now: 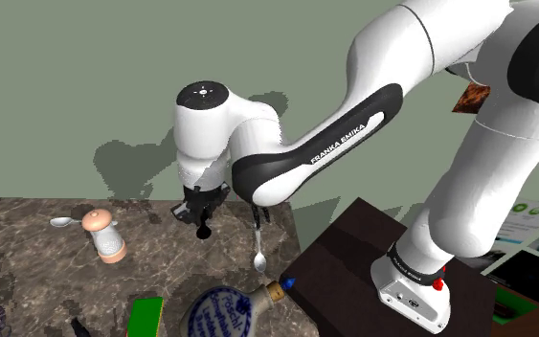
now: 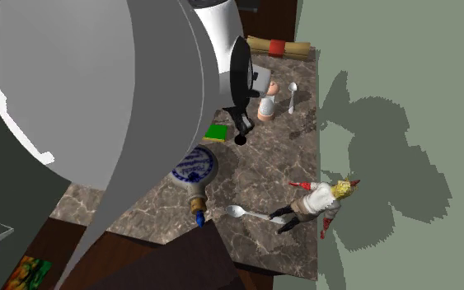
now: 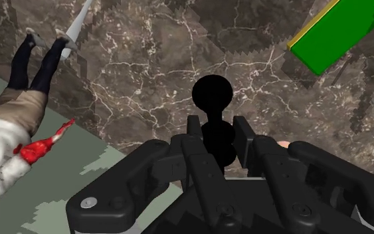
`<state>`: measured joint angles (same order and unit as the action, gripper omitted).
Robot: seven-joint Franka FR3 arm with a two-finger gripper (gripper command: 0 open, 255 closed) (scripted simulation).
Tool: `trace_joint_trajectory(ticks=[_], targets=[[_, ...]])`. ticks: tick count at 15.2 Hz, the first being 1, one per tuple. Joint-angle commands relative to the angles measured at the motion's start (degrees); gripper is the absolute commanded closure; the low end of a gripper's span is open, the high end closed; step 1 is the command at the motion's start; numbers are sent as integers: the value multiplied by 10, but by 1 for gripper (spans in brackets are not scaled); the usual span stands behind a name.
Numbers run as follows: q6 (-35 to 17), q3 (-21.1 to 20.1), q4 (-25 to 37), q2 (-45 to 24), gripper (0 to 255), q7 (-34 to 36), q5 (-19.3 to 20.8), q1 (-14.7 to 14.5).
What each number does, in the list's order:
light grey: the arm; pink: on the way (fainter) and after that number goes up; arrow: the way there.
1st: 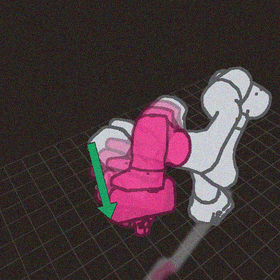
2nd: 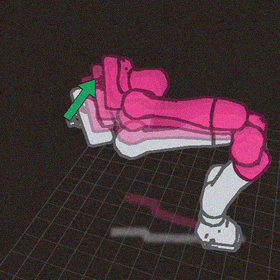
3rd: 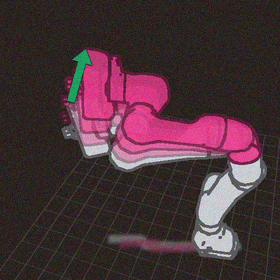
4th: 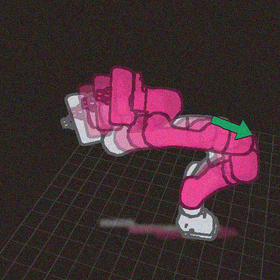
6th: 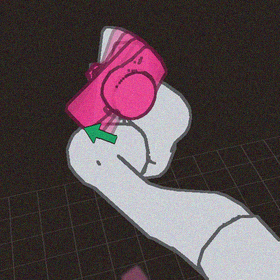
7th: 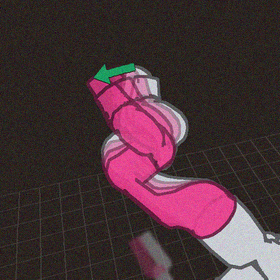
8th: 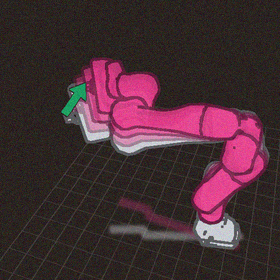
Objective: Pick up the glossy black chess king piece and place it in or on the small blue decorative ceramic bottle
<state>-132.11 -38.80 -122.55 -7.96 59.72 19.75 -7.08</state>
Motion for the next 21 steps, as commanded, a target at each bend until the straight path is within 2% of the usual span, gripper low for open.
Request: trace_joint_trajectory(ticks=[1,3,7,17,21], targets=[[12,-4,2,15,255,-12,-16,3],[22,-5,7,23,255,-20,-26,5],[23,-30,-35,75,255,3,-64,-15],[51,-89,-92,176,255,70,-154,-83],[21,-98,-107,153,255,92,-131,-78]])
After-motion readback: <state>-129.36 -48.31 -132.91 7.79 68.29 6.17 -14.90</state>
